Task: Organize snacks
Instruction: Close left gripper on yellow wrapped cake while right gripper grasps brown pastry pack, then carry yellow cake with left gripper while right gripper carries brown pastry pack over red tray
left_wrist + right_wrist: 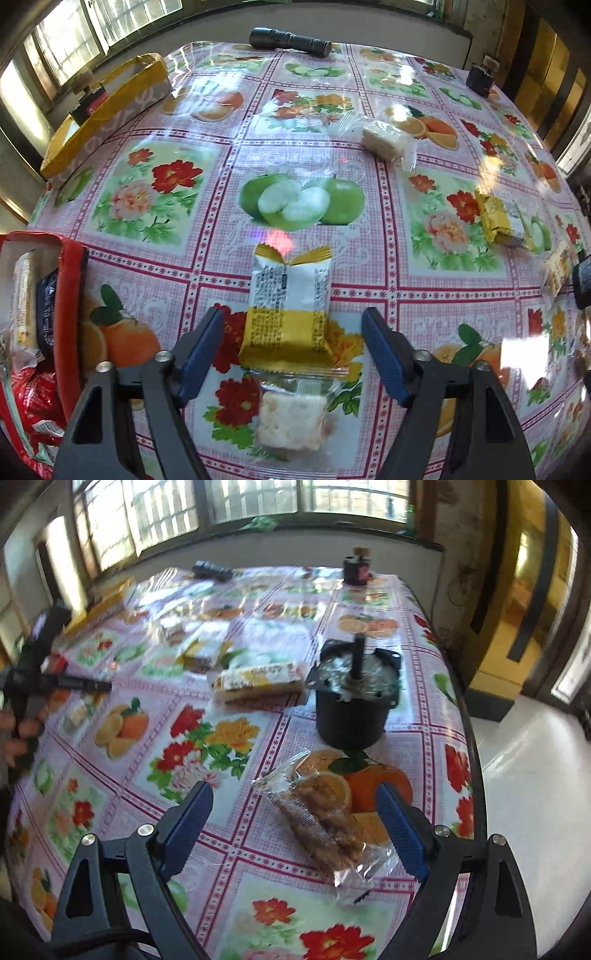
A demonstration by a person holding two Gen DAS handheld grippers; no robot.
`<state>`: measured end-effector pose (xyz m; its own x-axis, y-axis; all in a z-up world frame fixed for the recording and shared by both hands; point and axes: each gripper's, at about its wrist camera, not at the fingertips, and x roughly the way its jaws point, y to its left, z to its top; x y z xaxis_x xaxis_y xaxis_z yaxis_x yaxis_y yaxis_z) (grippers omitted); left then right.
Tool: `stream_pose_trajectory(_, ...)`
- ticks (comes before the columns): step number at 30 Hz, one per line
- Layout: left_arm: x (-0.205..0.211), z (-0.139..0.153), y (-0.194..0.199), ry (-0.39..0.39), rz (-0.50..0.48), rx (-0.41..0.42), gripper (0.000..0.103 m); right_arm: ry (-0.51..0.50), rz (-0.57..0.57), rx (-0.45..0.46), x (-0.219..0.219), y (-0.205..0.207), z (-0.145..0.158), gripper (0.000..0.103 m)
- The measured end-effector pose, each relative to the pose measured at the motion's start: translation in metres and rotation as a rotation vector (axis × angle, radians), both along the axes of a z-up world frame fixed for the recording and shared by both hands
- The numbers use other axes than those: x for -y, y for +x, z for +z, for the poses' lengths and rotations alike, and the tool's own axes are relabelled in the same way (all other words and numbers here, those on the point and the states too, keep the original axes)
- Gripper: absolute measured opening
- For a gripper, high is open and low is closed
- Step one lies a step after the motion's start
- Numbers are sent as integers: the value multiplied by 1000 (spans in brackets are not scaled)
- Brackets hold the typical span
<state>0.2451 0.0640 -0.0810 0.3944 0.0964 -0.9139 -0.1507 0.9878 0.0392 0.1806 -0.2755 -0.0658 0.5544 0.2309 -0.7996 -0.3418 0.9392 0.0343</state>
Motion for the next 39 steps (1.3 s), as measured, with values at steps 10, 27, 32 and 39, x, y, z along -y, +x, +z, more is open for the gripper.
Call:
stream_pose_trajectory(10,5,2,-1,-57,-48,13,38,-17,-32,-106,-6,-2,-7,36)
stream_pose_trajectory(27,-12,57,-60,-58,-2,150,38,250,-34,-86,-70,-55,25,36)
stream_pose_trajectory(32,-13,71,-83,-57,-9,173,38,274,-30,-97,-95,-53,25,36)
stream_pose_trajectory(39,-9,75,-113,-44,-15,187,38,296,-3,-89,-119,-56,31,36)
